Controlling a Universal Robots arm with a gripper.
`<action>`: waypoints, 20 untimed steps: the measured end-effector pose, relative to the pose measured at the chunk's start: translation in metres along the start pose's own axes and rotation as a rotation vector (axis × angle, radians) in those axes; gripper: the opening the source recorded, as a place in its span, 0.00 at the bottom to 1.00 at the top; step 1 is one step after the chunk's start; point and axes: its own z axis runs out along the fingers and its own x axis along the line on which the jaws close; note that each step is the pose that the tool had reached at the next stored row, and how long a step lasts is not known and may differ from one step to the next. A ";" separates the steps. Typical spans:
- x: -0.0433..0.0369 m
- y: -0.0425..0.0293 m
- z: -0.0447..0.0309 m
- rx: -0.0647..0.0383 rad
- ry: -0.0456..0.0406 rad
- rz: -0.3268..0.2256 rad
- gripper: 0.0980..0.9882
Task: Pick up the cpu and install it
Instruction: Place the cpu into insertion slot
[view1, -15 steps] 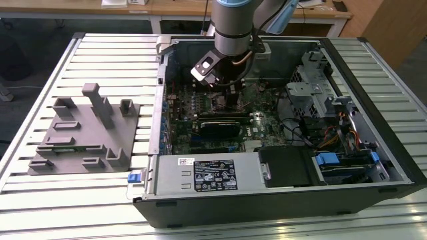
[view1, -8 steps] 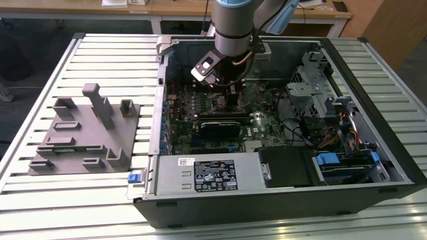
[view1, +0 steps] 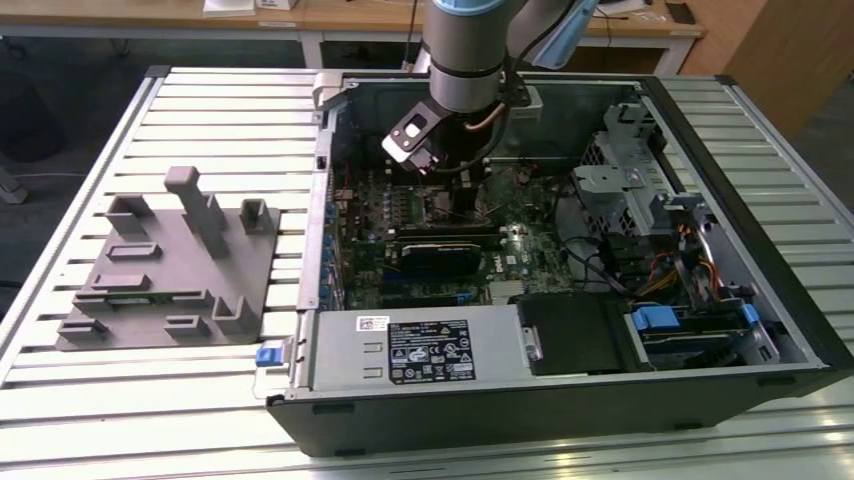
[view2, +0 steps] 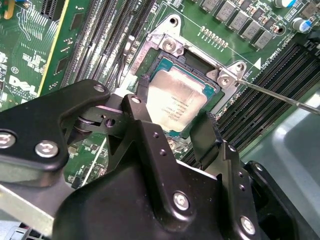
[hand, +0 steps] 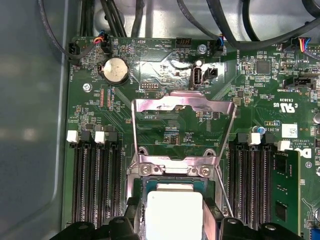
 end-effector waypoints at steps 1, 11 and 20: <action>0.0000 0.0000 0.0000 0.000 -0.0001 0.000 0.57; 0.0000 0.0002 -0.0067 0.000 0.0013 0.000 0.65; 0.0001 0.0007 -0.0151 0.000 0.0049 0.000 0.37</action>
